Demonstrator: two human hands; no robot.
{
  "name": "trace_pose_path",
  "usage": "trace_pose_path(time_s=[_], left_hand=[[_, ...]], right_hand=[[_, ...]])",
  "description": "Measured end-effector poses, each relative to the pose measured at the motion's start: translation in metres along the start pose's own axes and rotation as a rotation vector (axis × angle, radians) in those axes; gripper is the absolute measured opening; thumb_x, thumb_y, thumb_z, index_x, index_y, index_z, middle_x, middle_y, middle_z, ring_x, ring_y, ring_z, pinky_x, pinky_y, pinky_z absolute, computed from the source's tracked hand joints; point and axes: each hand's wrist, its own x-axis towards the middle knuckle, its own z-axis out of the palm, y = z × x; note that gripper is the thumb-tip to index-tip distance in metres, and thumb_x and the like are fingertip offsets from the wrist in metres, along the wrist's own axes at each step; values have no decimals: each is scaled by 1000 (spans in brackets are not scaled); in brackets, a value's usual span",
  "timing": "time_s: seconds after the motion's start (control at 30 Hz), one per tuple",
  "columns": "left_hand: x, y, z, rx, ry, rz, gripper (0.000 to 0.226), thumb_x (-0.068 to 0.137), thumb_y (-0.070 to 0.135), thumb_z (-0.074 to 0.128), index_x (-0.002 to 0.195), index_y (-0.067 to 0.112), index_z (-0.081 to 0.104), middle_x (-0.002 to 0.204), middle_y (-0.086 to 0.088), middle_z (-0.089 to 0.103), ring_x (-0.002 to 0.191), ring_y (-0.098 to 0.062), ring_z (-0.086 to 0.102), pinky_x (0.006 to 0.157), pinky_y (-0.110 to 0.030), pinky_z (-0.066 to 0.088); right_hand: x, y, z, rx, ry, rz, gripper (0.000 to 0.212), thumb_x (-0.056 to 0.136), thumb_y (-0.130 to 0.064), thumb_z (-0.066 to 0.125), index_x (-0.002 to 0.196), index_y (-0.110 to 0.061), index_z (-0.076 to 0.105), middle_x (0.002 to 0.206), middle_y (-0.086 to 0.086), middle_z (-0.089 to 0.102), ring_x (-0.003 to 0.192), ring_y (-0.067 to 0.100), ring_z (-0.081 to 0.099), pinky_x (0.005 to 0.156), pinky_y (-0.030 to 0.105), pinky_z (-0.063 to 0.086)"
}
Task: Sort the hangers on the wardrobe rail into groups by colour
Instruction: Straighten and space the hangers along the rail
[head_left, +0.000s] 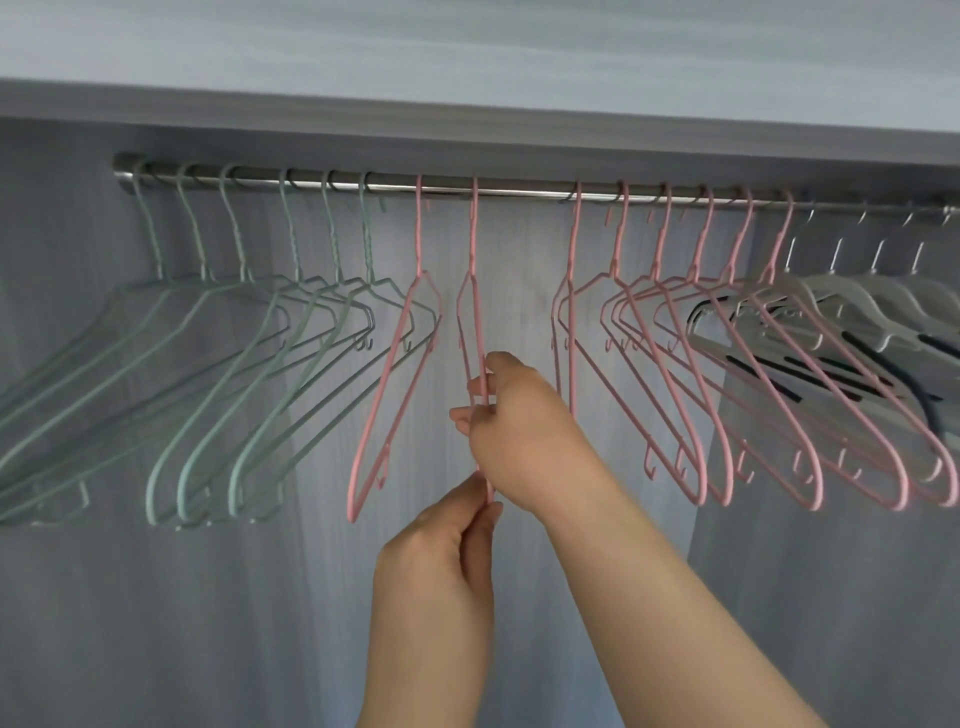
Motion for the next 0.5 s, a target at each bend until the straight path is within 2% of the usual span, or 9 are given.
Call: trace_pose_path(time_s=[0.07, 0.17, 0.2, 0.27, 0.33, 0.4, 0.5], left_hand=[[-1, 2, 2, -34, 18, 3, 26, 82, 6, 62, 98, 24, 71, 73, -8, 72, 84, -1, 53, 59, 7, 34], [-2, 4, 4, -30, 58, 4, 26, 80, 22, 55, 101, 37, 58, 63, 11, 65, 77, -3, 59, 61, -2, 41], [-2, 4, 5, -28, 69, 0, 28, 79, 23, 52, 103, 38, 54, 61, 18, 60, 76, -3, 59, 62, -3, 42], [-2, 6, 7, -28, 75, -12, 31, 79, 25, 51, 105, 40, 50, 60, 25, 54, 75, 1, 59, 62, -3, 42], [-3, 6, 9, -27, 80, -15, 32, 79, 27, 50, 107, 42, 50, 60, 33, 54, 72, 9, 57, 61, 2, 40], [-3, 5, 10, -32, 84, -22, 32, 78, 28, 50, 106, 44, 51, 60, 39, 53, 72, 12, 57, 62, 4, 38], [-4, 3, 12, -20, 94, -27, 30, 77, 28, 51, 100, 47, 52, 60, 27, 54, 73, -2, 59, 61, 1, 39]], right_hand=[[-6, 1, -6, -98, 49, -55, 51, 96, -13, 41, 143, -10, 22, 141, 7, 38, 126, 21, 45, 101, 26, 37], [-11, 6, -23, -239, 276, -124, 53, 95, -15, 42, 144, -11, 21, 147, 6, 26, 134, 22, 31, 105, 24, 28], [-9, 9, -28, -270, 328, -108, 54, 95, -12, 41, 145, -10, 19, 150, 7, 22, 137, 23, 25, 108, 25, 25], [0, 17, -35, -286, 320, -14, 59, 95, -7, 40, 146, -7, 10, 153, 10, 16, 140, 25, 19, 112, 30, 22], [11, 24, -35, -180, 249, 89, 62, 96, -7, 37, 147, -5, 2, 154, 12, 14, 141, 28, 21, 114, 34, 23], [19, 31, -29, 37, 183, 153, 62, 98, -15, 34, 147, -8, -4, 154, 10, 18, 138, 27, 28, 112, 35, 27], [26, 40, -18, 314, 214, 172, 56, 99, -23, 31, 147, -16, 3, 140, 2, 41, 112, 21, 52, 93, 31, 47]])
